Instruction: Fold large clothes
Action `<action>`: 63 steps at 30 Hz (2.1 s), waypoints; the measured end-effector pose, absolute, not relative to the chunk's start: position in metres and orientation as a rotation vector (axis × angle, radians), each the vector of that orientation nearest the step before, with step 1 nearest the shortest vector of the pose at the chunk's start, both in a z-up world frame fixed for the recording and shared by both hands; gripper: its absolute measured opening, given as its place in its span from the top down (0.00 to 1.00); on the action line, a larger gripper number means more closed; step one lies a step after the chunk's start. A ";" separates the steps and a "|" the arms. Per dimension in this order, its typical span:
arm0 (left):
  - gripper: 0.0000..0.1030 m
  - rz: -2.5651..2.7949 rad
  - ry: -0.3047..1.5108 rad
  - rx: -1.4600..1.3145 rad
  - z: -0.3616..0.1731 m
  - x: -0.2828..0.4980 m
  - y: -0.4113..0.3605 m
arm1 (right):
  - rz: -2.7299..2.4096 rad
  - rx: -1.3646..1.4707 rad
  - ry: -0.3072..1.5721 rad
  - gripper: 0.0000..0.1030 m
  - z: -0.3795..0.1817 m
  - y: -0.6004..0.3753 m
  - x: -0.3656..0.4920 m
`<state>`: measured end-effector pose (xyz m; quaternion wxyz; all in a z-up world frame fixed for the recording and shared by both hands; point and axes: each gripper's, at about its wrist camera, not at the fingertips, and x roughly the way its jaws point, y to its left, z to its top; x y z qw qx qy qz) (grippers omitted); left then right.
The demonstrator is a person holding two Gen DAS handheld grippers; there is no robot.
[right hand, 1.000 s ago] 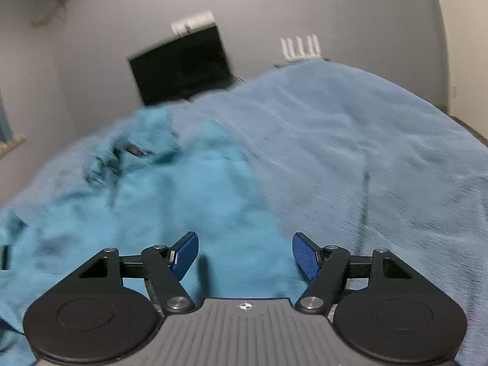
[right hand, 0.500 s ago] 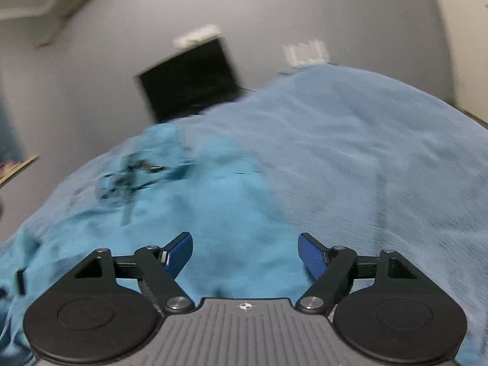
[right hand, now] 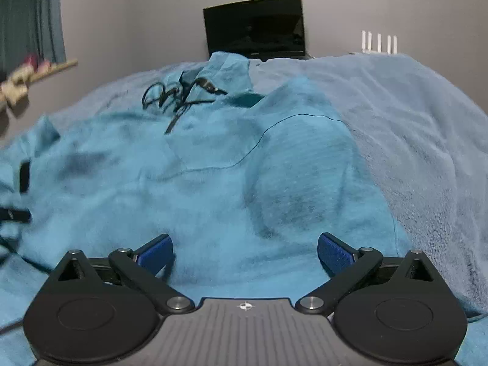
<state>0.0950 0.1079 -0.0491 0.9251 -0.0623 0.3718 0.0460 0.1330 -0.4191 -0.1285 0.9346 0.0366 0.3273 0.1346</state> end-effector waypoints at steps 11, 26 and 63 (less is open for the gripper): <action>0.04 0.152 0.624 -0.145 -0.017 0.060 0.114 | 0.259 0.010 0.675 0.01 -0.128 -0.419 0.116; 0.00 0.146 0.702 -0.128 -0.008 0.042 0.115 | 0.221 -0.153 0.619 0.00 -0.113 -0.409 0.090; 0.00 0.815 0.553 -0.313 0.008 0.045 0.405 | 0.438 0.102 0.620 0.00 -0.098 -0.345 0.087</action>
